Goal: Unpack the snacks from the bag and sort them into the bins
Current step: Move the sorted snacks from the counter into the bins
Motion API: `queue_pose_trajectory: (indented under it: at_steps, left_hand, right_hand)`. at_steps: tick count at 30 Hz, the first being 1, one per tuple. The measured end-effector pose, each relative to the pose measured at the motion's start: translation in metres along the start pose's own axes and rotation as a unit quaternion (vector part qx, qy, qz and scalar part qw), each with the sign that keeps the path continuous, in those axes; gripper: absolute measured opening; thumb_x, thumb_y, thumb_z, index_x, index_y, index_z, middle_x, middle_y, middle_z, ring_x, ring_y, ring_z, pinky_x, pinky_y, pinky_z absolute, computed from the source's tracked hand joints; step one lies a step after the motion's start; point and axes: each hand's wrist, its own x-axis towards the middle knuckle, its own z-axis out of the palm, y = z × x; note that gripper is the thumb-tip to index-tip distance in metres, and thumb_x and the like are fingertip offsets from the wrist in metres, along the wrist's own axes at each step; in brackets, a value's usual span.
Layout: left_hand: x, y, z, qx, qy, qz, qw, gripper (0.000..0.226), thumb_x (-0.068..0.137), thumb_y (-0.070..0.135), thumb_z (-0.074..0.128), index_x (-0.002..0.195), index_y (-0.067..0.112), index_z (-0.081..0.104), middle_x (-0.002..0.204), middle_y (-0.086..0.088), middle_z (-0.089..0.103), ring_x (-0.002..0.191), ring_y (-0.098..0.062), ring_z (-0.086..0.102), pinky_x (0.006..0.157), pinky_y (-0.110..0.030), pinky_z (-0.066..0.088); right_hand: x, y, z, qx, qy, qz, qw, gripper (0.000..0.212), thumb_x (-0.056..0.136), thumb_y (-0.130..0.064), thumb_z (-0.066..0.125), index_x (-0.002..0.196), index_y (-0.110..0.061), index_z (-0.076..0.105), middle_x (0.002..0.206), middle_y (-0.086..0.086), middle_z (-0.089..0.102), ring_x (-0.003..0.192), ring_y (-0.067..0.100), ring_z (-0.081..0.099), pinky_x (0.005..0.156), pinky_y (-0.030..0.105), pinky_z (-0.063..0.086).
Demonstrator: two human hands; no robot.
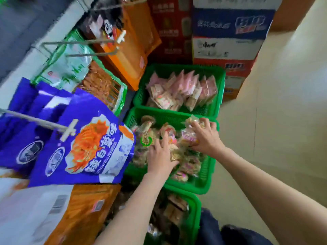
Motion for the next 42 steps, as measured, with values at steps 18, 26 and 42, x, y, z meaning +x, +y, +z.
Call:
queue_pose_trajectory:
  at_steps: [18, 26, 42]
  left_hand:
    - [-0.064, 0.018, -0.05, -0.01, -0.136, -0.036, 0.99, 0.062, 0.094, 0.023, 0.049, 0.147, 0.017, 0.018, 0.157, -0.005, 0.004, 0.137, -0.03, 0.028, 0.107, -0.044, 0.034]
    - [-0.191, 0.115, -0.218, 0.121, -0.025, 0.11, 0.986, 0.042, 0.092, 0.019, 0.047, 0.132, 0.009, 0.042, 0.145, -0.012, 0.028, 0.13, -0.034, 0.032, 0.104, -0.043, 0.031]
    - [-0.766, 0.372, -0.131, 0.157, 0.132, 0.885, 0.419, 0.06, 0.04, 0.015, 0.08, 0.095, 0.011, 0.055, 0.107, -0.022, 0.06, 0.101, -0.04, 0.055, 0.062, -0.049, 0.057]
  right_hand:
    - [-0.052, 0.015, -0.096, -0.023, -0.11, 0.14, 0.984, 0.076, 0.09, -0.022, 0.054, 0.15, -0.025, 0.008, 0.156, 0.017, -0.007, 0.142, 0.041, 0.004, 0.112, 0.052, 0.018]
    - [-0.228, 0.018, -0.336, 0.016, 0.028, 0.228, 0.973, 0.053, 0.09, -0.023, 0.056, 0.139, -0.011, 0.038, 0.139, 0.021, 0.033, 0.128, 0.041, 0.031, 0.104, 0.043, 0.032]
    - [-1.122, -0.096, -0.284, -0.006, 0.291, 0.737, 0.61, 0.042, 0.091, -0.03, 0.053, 0.129, -0.013, 0.048, 0.147, 0.017, 0.023, 0.133, 0.038, 0.024, 0.106, 0.041, 0.034]
